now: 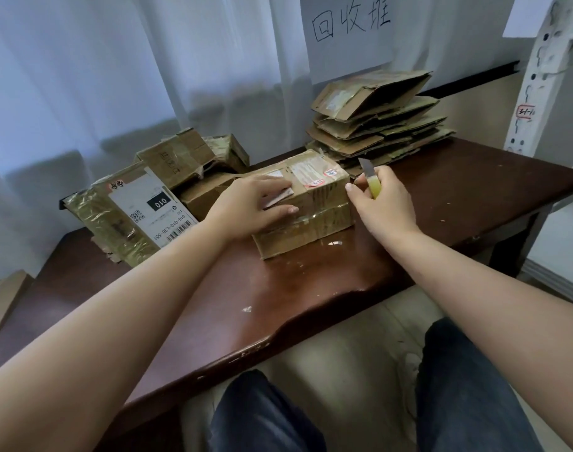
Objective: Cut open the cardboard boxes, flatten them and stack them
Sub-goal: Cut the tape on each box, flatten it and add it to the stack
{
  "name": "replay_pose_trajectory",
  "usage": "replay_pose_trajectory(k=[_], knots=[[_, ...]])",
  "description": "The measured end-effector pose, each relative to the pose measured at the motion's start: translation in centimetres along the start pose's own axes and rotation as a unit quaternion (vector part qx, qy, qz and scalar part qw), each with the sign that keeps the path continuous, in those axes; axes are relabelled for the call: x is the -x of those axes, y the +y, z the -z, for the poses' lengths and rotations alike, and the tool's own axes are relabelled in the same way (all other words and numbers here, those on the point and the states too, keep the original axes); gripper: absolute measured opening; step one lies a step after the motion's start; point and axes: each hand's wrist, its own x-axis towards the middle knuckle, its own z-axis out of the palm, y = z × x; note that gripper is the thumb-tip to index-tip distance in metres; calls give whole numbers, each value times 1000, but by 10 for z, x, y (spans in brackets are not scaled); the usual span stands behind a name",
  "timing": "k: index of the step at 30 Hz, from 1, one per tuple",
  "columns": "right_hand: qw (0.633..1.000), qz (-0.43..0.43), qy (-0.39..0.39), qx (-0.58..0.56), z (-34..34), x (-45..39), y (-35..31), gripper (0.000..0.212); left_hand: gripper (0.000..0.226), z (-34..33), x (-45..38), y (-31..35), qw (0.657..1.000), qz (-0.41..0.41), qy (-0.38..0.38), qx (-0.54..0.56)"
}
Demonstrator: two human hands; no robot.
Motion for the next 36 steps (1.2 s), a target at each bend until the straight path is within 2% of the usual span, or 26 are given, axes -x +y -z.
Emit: replay_pose_trajectory(k=[3,7,12,14,16,19,23,28,31,33,36], knots=[[999,40,9,24,-5,0,-2,21,44,-4,1,1,1000,-6,5,6],[991,109,17,78,-8,-2,-6,35,46,-5,-4,0,999,0,-11,-44],[964,201,2,174,-15,-6,-14,58,51,1,-12,-4,997,5,-12,-79],[955,218,4,202,-18,-9,-17,59,65,4,-16,-5,997,6,-11,-81],[948,227,3,222,-20,-13,-20,60,68,5,-21,-8,997,11,-10,-71],[940,232,-1,248,-23,-20,-22,62,62,6,-27,-12,999,18,-11,-50],[931,243,4,273,-27,-26,-22,63,38,7,-31,-17,1000,28,-3,4],[911,268,12,314,-28,-33,-21,63,36,9,-39,-25,999,41,-23,23],[920,250,3,301,-27,-36,-21,68,36,11,-38,-25,998,44,-30,29],[938,237,-9,253,-24,-35,-18,69,35,12,-35,-25,998,36,-35,30],[971,206,3,123,-15,-31,-5,50,38,10,-27,-28,998,33,-50,34]])
